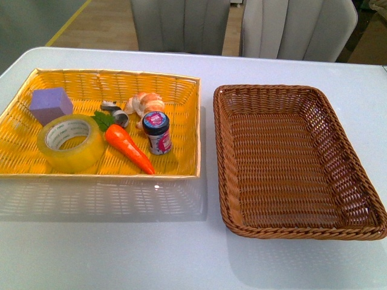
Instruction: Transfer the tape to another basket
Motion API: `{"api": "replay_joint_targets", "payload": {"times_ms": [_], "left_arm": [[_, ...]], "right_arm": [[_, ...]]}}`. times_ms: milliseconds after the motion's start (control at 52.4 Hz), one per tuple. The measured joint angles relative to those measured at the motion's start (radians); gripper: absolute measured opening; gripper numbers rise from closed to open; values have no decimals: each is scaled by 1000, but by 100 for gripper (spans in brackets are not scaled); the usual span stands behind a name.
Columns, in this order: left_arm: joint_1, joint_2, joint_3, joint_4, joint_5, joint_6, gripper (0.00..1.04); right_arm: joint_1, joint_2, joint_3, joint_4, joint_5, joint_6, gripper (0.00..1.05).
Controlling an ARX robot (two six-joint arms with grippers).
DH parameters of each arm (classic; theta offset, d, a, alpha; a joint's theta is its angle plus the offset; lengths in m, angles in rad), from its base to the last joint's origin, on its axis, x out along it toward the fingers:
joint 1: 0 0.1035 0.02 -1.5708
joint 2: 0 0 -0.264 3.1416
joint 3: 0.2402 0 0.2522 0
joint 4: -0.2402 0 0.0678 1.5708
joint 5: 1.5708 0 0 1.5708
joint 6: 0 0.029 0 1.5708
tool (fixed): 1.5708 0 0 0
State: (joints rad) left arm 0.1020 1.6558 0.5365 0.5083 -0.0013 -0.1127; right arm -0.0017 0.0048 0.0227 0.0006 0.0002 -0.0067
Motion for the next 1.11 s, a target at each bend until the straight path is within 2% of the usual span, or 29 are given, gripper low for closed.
{"api": "replay_joint_targets", "payload": {"times_ms": [248,667,1106], "left_arm": [[-21,180,103,9,4,18,96],[-90,334,227,-8,44,37,96],[-159,486,403,-121,83,115,96]], "right_arm": [[0,0,0,0,0,0,96],[0,0,0,0,0,0,96],[0,0,0,0,0,0,96]]}}
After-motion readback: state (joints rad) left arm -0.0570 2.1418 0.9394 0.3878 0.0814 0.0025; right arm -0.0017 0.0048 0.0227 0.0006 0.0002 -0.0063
